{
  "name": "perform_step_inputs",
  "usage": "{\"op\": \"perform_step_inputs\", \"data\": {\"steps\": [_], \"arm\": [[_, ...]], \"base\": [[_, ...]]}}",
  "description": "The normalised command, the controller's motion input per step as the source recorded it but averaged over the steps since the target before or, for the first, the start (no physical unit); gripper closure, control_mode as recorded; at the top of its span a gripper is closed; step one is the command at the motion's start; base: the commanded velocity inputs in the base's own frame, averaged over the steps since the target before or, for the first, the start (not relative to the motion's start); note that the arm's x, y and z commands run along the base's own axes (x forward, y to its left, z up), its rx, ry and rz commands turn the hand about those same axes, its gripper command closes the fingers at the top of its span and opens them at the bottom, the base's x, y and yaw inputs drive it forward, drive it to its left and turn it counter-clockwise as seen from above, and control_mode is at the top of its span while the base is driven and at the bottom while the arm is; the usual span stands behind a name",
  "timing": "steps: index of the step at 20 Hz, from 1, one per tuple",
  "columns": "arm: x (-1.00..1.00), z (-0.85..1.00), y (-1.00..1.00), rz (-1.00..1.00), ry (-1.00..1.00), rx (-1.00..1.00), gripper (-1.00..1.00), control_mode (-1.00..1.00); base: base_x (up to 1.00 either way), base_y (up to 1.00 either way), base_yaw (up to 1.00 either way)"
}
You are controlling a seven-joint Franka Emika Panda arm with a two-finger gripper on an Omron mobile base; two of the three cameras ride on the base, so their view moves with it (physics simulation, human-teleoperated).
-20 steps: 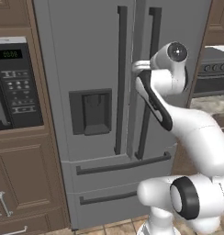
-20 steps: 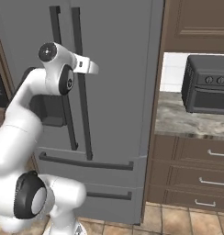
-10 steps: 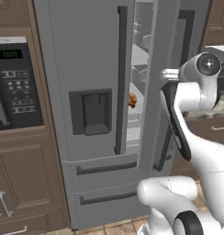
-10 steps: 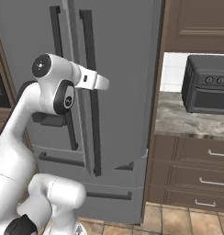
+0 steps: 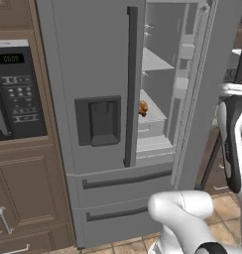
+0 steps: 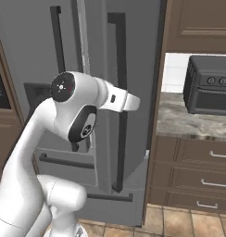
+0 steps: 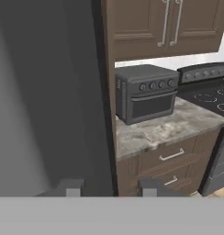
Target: Gather the onion and mushroom from the fridge and place them on a tray on the dining counter. Then gather the chicken drumstick and fish from the fridge and place them on the other tray.
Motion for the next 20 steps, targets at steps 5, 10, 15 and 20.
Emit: {"op": "perform_step_inputs", "data": {"steps": [5, 10, 15, 20], "arm": [[-1.00, 0.14, 0.13, -0.10, -0.01, 0.00, -1.00, -1.00], [-0.99, 0.15, 0.65, -0.06, 0.00, 0.00, -1.00, -1.00], [-0.24, 0.03, 1.00, -0.01, 0.08, -0.11, -1.00, -1.00], [0.17, -0.09, 1.00, -0.06, 0.13, -0.27, -1.00, -1.00]], "base": [[0.00, 0.00, 0.00], [0.00, 0.00, 0.00], [0.00, 0.00, 0.00], [0.00, 0.00, 0.00]]}}
